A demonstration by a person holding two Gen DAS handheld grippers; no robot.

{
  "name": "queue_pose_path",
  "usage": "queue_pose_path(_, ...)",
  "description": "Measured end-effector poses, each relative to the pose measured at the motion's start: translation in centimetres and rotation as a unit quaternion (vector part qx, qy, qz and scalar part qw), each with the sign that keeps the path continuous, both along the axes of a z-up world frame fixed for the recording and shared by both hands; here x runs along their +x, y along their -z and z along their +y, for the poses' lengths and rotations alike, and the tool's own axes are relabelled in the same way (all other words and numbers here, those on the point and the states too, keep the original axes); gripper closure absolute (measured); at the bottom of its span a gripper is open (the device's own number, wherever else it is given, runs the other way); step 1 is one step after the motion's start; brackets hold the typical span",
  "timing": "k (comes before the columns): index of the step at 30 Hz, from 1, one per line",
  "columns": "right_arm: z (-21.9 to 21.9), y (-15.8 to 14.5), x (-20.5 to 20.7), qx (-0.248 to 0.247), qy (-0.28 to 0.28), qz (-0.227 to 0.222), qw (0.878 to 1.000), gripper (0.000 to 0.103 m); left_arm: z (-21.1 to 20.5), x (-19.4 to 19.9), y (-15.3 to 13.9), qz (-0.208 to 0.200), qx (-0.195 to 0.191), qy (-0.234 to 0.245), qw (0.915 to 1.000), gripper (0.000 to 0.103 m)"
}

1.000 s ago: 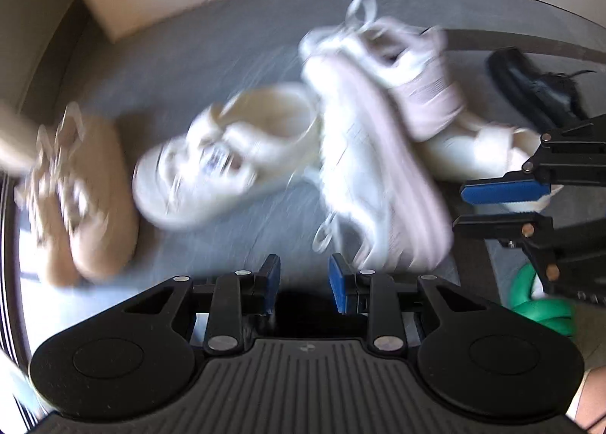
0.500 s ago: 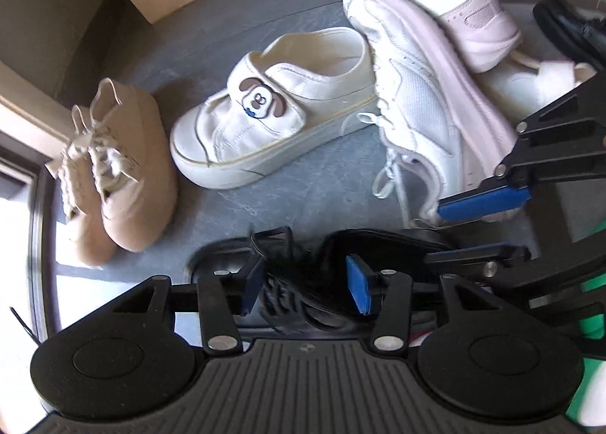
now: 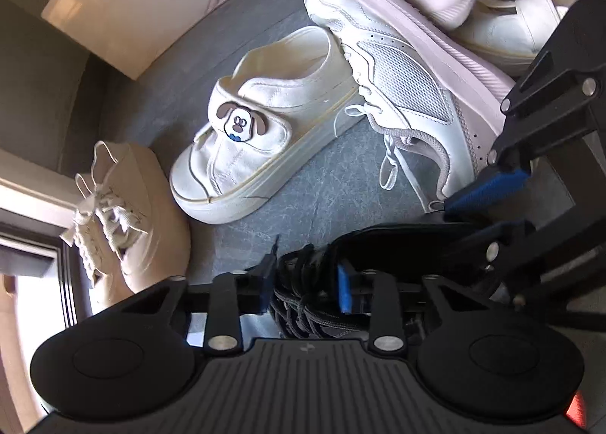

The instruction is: Organize scattered shoes

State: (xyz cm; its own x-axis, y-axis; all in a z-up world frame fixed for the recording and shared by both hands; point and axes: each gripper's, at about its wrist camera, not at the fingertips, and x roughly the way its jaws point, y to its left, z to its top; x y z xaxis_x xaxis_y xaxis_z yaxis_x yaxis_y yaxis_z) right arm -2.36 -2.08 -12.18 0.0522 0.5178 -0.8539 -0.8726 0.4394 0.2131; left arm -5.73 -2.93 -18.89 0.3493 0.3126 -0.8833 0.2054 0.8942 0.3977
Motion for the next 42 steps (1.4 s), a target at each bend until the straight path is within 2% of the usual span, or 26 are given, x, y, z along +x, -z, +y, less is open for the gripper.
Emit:
queue_pose_path(3,-0.2,-0.4,-0.2,0.008,-0.001,-0.001,1.0,0.097,0.4,0.1,-0.4,-0.003,-0.016,-0.016,0.9997,0.086)
queue_pose_path(7,-0.5,-1.1,0.0,0.031,0.005,0.02,0.999,0.098,0.8,-0.3,-1.1,-0.009,-0.027,-0.033,0.9991,0.089)
queue_pose_path(12,-1.1,-3.4,0.0,0.06,-0.008,0.026,0.998,0.099,1.0,-0.7,-3.0,-0.032,-0.042,-0.052,0.9973,0.09)
queue_pose_path(19,-3.5,-8.2,1.3,0.111,0.008,0.008,0.994,0.099,0.6,-0.3,-8.3,-0.086,-0.07,-0.059,0.9921,0.091)
queue_pose_path(25,-6.9,-12.5,2.2,0.161,0.05,-0.03,0.985,0.099,-1.6,2.6,-13.2,-0.155,-0.074,-0.022,0.9848,0.091)
queue_pose_path(31,-11.6,-16.3,3.6,0.212,0.133,-0.073,0.966,0.099,-4.2,6.3,-16.4,-0.198,-0.105,0.016,0.9745,0.091)
queue_pose_path(33,-13.9,-17.6,4.0,0.225,0.174,-0.098,0.954,0.099,-6.1,8.3,-17.3,-0.212,-0.119,0.043,0.969,0.092)
queue_pose_path(36,-16.5,-18.3,4.3,0.226,0.224,-0.124,0.94,0.099,-9.3,10.9,-17.6,-0.225,-0.128,0.093,0.9616,0.092)
queue_pose_path(40,-21.4,-18.3,5.1,0.213,0.312,-0.151,0.914,0.099,-13.9,15.1,-16.8,-0.217,-0.157,0.153,0.9511,0.092)
queue_pose_path(42,-23.2,-17.9,5.5,0.204,0.344,-0.156,0.903,0.099,-15.9,16.4,-16.1,-0.215,-0.159,0.18,0.9467,0.092)
